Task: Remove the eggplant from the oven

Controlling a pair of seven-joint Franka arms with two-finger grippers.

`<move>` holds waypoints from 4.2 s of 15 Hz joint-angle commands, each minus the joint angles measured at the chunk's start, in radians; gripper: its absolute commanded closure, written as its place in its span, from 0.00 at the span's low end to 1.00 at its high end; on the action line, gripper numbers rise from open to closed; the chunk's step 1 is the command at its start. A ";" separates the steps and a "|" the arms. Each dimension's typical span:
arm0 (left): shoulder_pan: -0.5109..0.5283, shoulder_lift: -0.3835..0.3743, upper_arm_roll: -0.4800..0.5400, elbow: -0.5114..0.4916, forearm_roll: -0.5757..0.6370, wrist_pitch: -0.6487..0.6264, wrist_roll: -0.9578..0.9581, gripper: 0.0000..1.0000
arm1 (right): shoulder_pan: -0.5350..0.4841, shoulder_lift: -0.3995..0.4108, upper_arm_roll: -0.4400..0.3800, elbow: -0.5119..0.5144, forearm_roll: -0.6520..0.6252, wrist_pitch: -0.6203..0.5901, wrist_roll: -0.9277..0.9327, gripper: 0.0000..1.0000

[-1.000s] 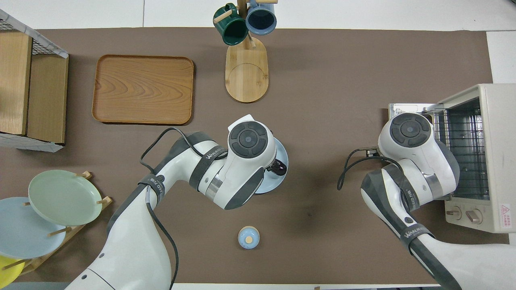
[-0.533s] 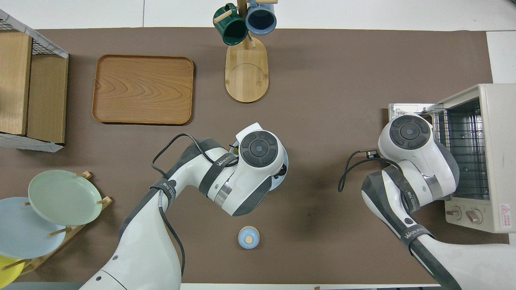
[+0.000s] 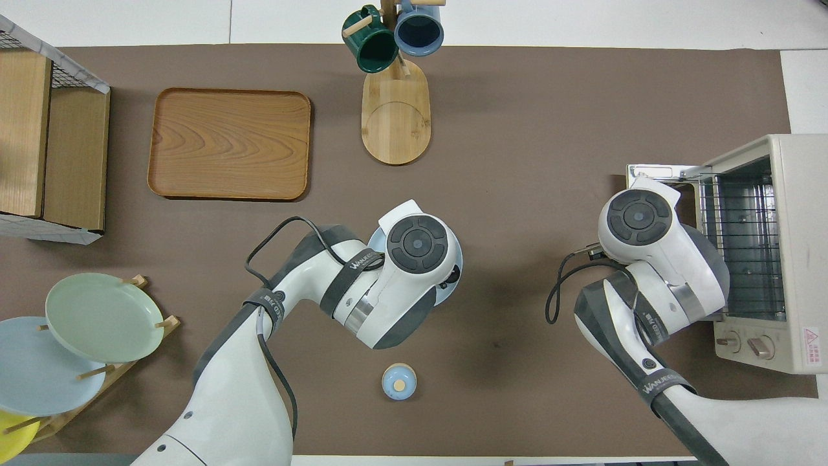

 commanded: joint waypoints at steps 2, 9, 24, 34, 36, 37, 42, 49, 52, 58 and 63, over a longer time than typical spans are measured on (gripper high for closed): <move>0.043 -0.022 0.006 0.059 0.052 -0.069 0.036 1.00 | -0.089 -0.084 -0.017 0.059 -0.045 -0.085 -0.180 1.00; 0.238 -0.188 0.008 0.098 0.052 -0.286 0.670 1.00 | -0.183 -0.146 -0.020 0.098 0.064 -0.166 -0.369 1.00; 0.638 0.054 0.006 0.310 -0.022 -0.278 1.776 1.00 | -0.223 -0.195 -0.017 0.519 0.382 -0.640 -0.472 0.95; 0.646 0.170 0.006 0.343 0.003 -0.137 1.914 1.00 | -0.201 -0.164 -0.009 0.585 0.426 -0.751 -0.314 0.00; 0.645 0.168 0.006 0.339 0.001 -0.133 1.936 1.00 | -0.162 -0.138 -0.040 0.599 0.419 -0.760 -0.294 0.00; 0.645 0.167 0.006 0.337 0.000 -0.133 1.937 0.63 | -0.160 -0.132 -0.044 0.604 0.416 -0.759 -0.295 0.00; 0.654 0.126 0.006 0.345 -0.013 -0.179 1.925 0.00 | -0.103 -0.120 -0.101 0.619 0.417 -0.762 -0.297 0.00; 0.688 -0.106 0.041 0.349 -0.011 -0.401 1.874 0.00 | -0.097 -0.135 -0.124 0.604 0.425 -0.694 -0.320 0.00; 0.688 -0.221 0.043 0.342 -0.007 -0.563 1.874 0.00 | -0.096 -0.135 -0.129 0.604 0.420 -0.697 -0.318 0.00; 0.686 -0.377 0.043 0.276 -0.003 -0.757 1.857 0.00 | -0.096 -0.138 -0.130 0.604 0.420 -0.694 -0.321 0.00; 0.680 -0.483 0.041 0.099 -0.002 -0.699 1.865 0.00 | -0.108 -0.140 -0.130 0.604 0.428 -0.687 -0.323 0.00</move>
